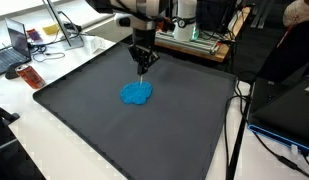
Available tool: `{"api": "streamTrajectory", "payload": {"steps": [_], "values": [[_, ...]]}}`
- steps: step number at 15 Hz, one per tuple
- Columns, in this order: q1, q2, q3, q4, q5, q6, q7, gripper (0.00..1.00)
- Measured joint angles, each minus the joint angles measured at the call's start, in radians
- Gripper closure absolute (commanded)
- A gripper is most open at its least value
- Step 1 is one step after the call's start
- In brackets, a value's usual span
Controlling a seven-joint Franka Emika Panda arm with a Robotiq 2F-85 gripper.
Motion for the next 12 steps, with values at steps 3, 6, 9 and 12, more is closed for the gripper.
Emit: {"api": "streamTrajectory", "payload": {"steps": [3, 6, 9, 12], "values": [[0.043, 0.051, -0.036, 0.055, -0.001, 0.015, 0.0, 0.97], [0.07, 0.107, -0.058, 0.108, -0.001, 0.02, -0.001, 0.97], [0.083, 0.157, -0.061, 0.164, -0.003, 0.048, -0.002, 0.97], [0.098, 0.191, -0.061, 0.224, -0.003, 0.091, -0.006, 0.97]]}}
